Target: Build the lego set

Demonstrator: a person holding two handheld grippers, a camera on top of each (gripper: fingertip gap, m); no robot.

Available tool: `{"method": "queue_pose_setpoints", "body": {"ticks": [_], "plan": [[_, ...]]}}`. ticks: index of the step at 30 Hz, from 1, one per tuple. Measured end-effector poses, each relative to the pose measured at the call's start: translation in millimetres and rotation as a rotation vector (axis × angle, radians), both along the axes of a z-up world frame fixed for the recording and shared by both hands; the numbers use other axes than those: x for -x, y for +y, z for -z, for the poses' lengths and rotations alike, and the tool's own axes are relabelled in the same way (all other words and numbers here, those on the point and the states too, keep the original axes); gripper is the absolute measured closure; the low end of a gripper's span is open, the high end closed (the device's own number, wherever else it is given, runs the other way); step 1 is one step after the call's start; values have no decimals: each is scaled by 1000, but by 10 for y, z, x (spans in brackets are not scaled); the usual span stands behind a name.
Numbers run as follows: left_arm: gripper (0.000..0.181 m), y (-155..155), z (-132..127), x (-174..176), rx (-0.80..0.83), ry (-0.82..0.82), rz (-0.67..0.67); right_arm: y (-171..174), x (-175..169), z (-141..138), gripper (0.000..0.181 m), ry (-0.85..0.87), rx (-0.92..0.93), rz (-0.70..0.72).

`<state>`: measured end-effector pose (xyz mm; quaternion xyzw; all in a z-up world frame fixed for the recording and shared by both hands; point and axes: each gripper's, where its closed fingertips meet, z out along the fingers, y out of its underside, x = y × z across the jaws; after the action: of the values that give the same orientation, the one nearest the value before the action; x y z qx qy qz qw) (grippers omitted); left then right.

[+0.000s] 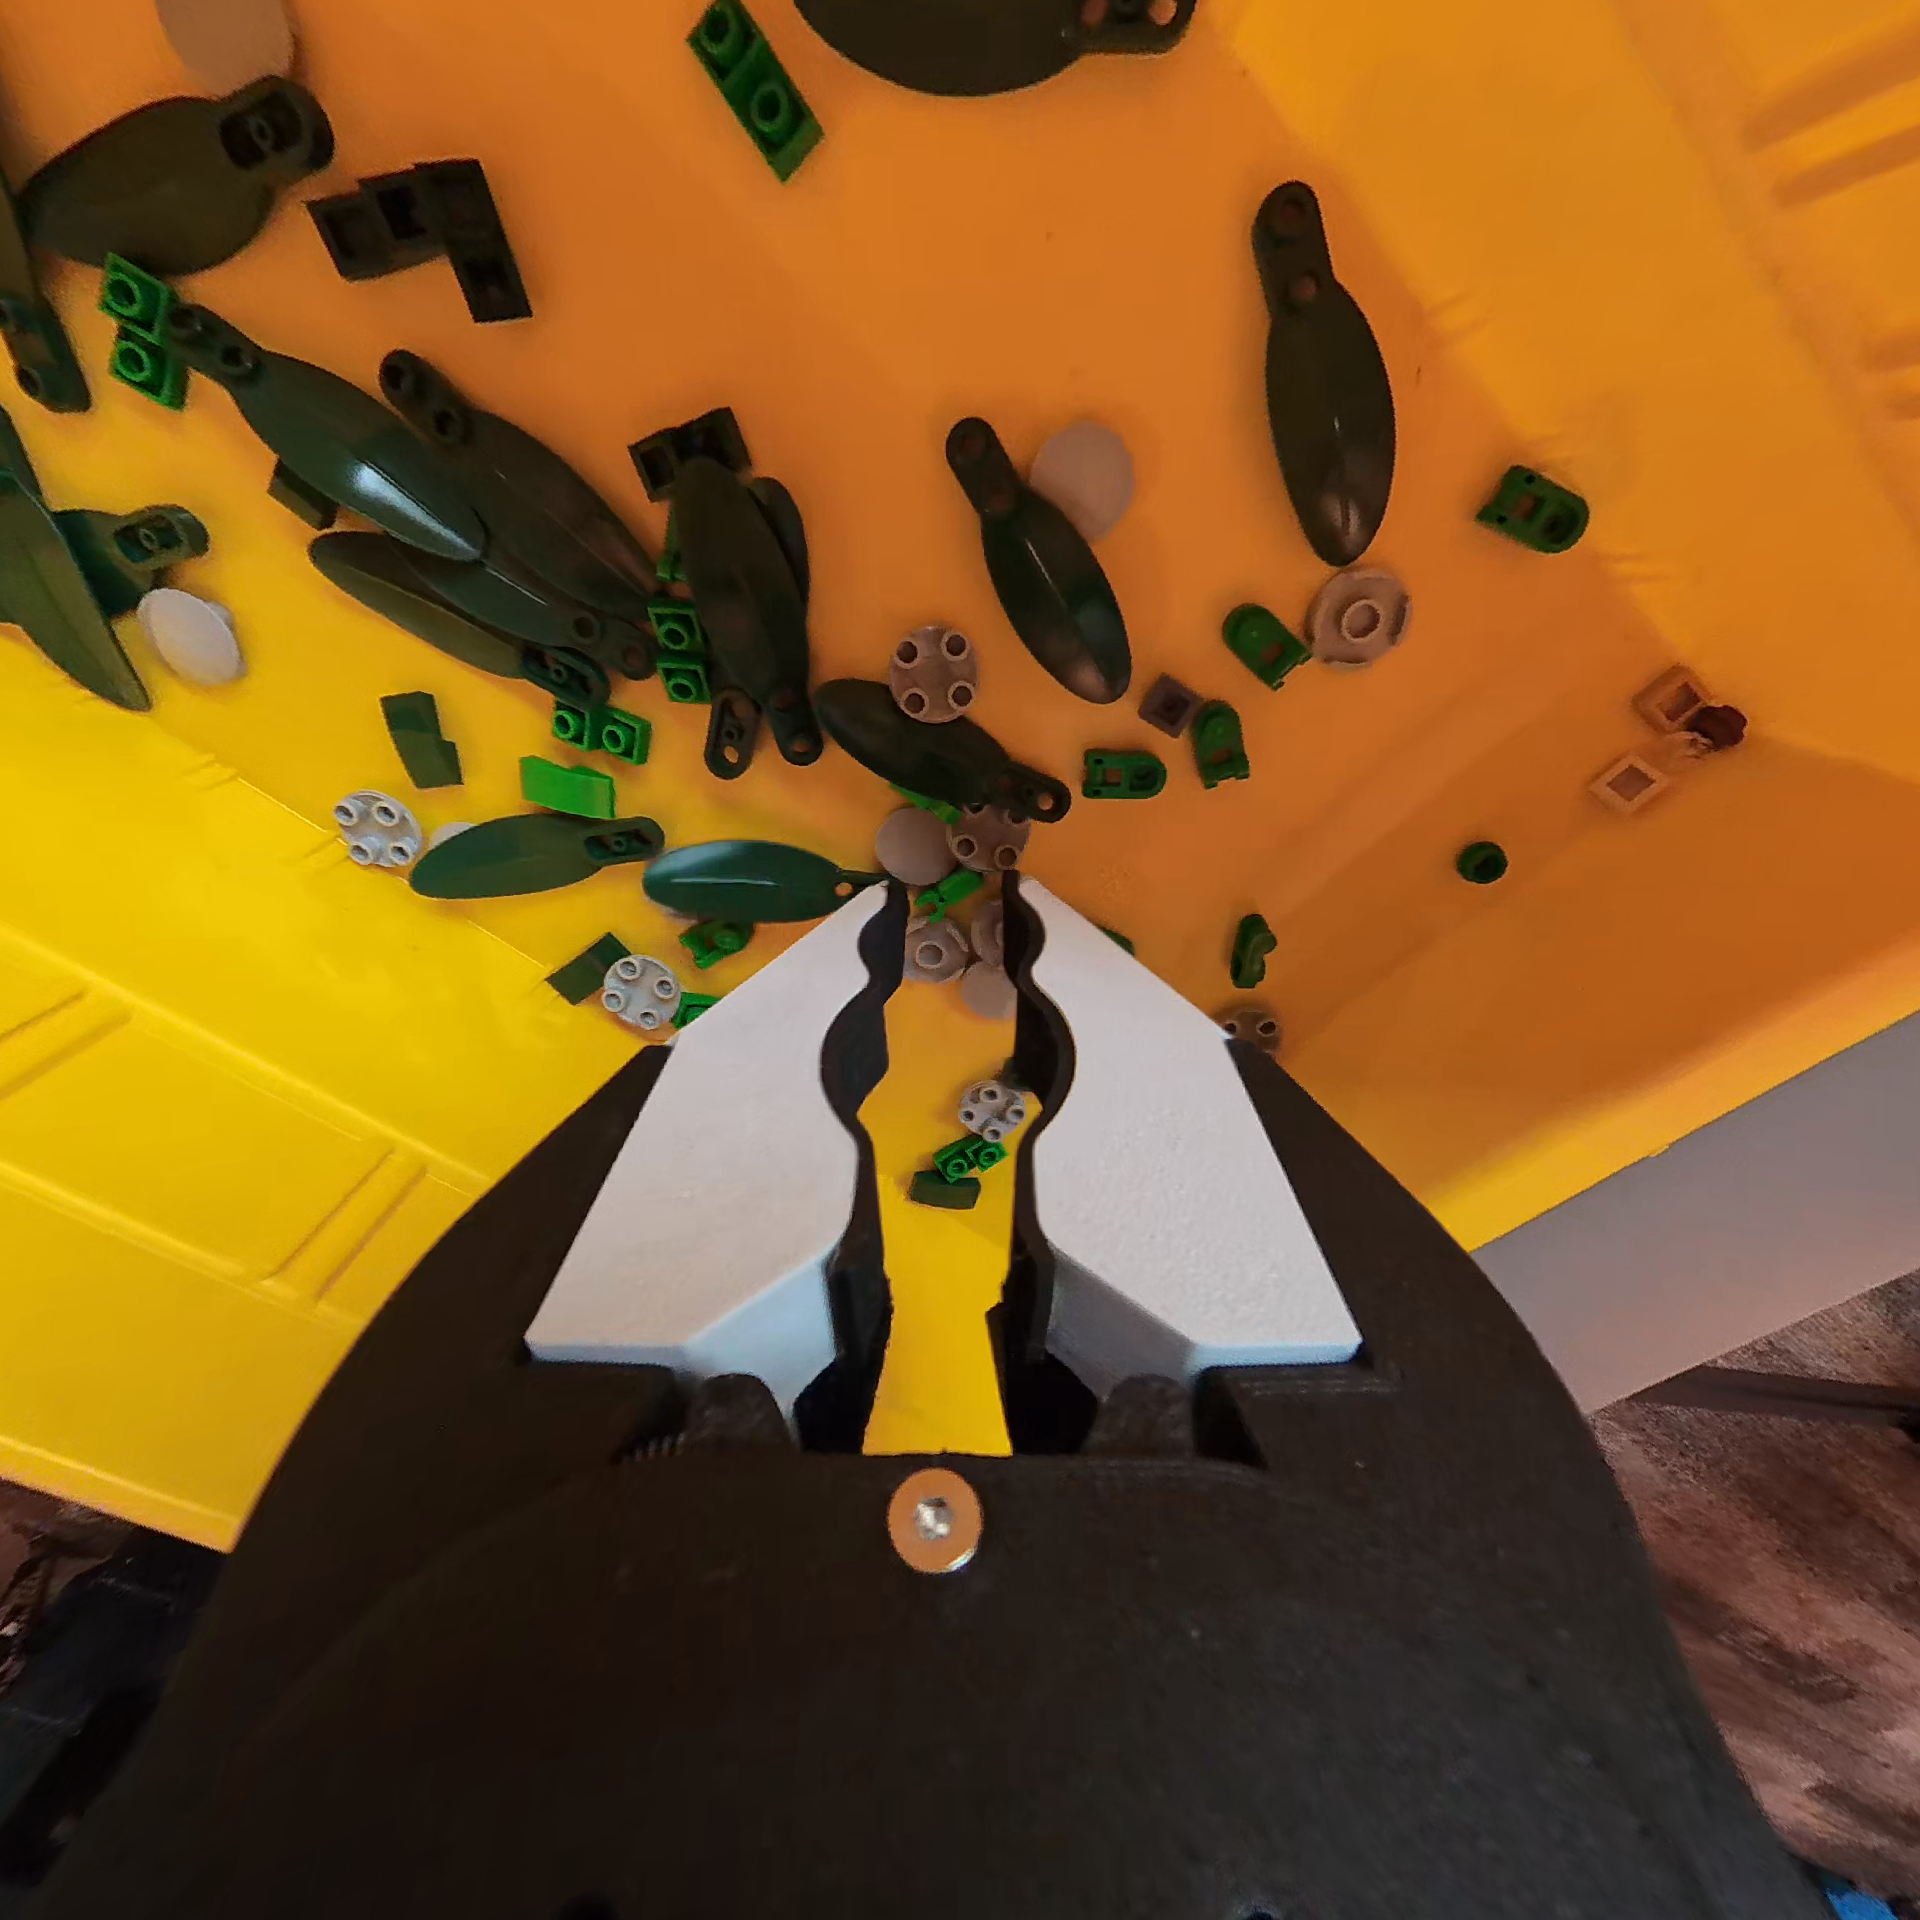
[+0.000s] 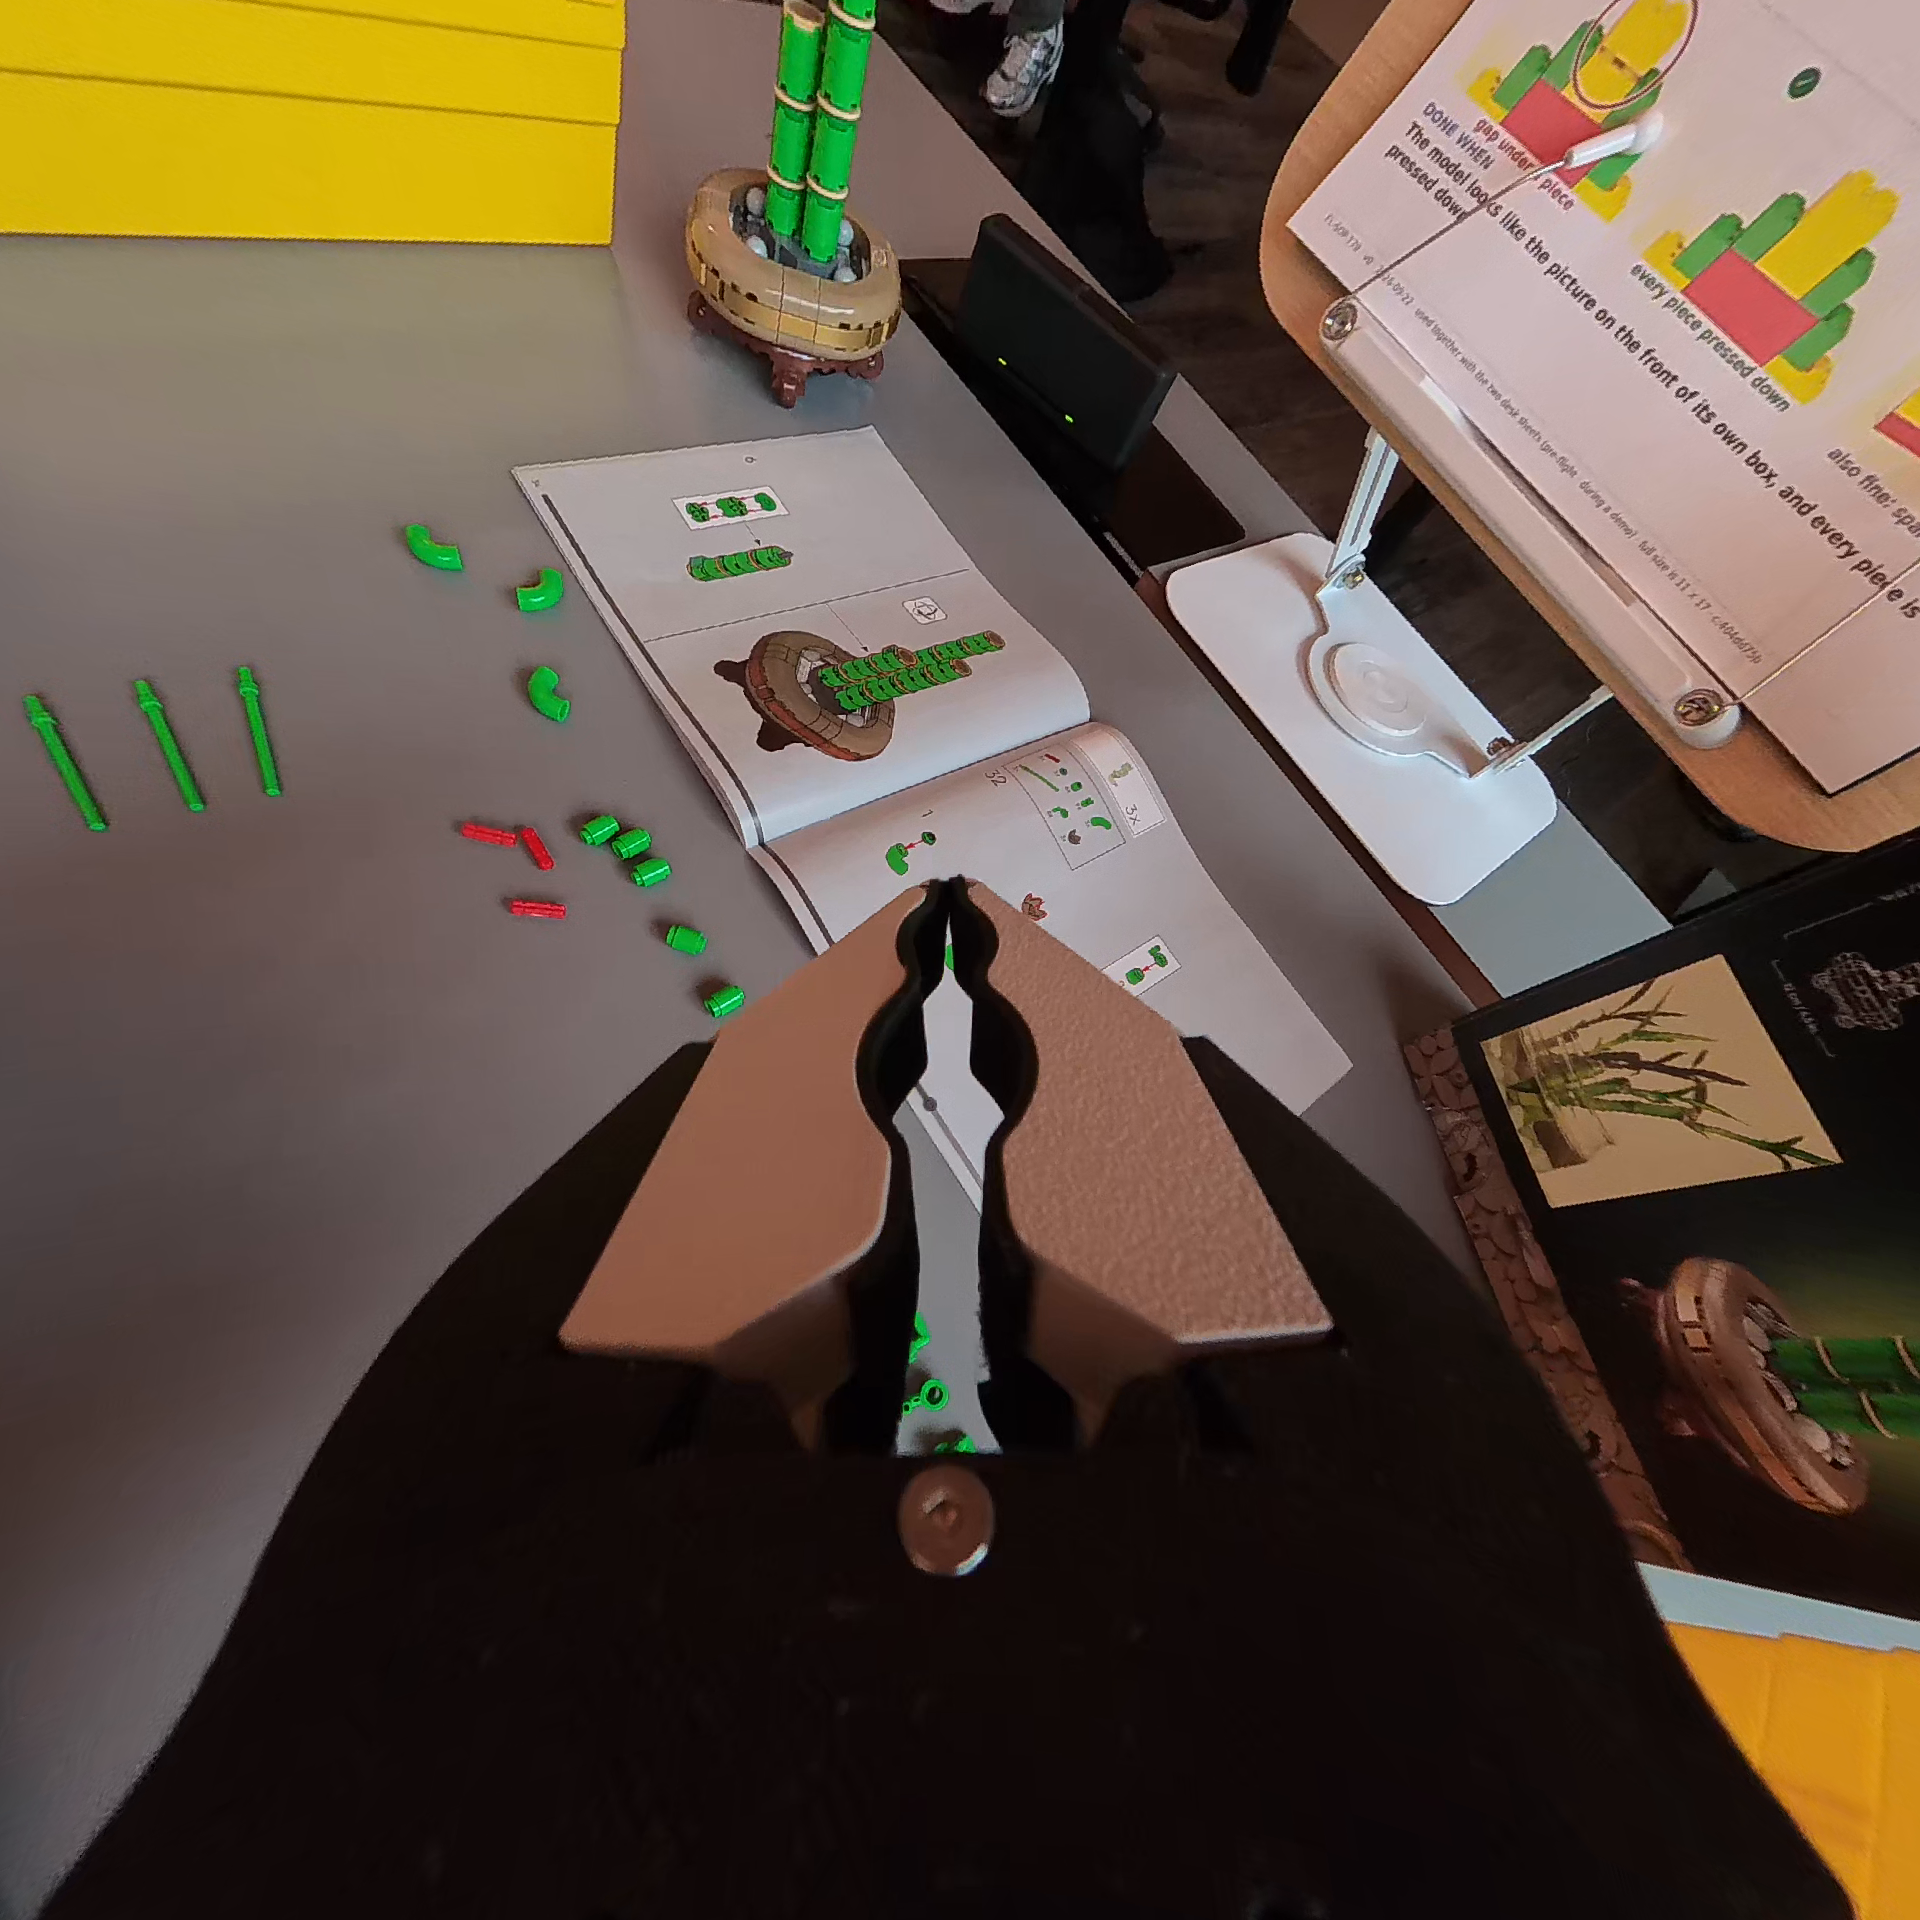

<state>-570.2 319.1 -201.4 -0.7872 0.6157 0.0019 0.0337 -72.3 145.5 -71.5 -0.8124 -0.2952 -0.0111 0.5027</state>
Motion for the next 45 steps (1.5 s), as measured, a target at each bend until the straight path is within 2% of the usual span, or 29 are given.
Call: {"method": "queue_pose_setpoints", "body": {"ticks": [5, 12, 17, 24, 31, 40, 45], "plan": [[165, -1, -2, 7, -4, -2, -20, -10, 3, 17, 181, -5, 7, -4], [169, 32, 4, 69, -58, -4, -119, -22, -8, 76, 181, -15, 29, -5], [168, 11, 16, 100, -34, -36, -167, -21, 12, 109, 181, -28, 42, -11], [181, 24, 39, 149, -74, -26, -100, -36, 26, 106, 181, -23, 38, -18], [181, 27, -21, 140, -106, -32, -63, -58, 25, 115, 181, -25, 43, -26], [162, 27, 37, 123, 2, -57, -221, -82, 17, 164, 181, -31, 62, -37], [153, 4, 33, 74, 36, -81, -247, -88, 17, 199, 181, -36, 74, -42]]}}
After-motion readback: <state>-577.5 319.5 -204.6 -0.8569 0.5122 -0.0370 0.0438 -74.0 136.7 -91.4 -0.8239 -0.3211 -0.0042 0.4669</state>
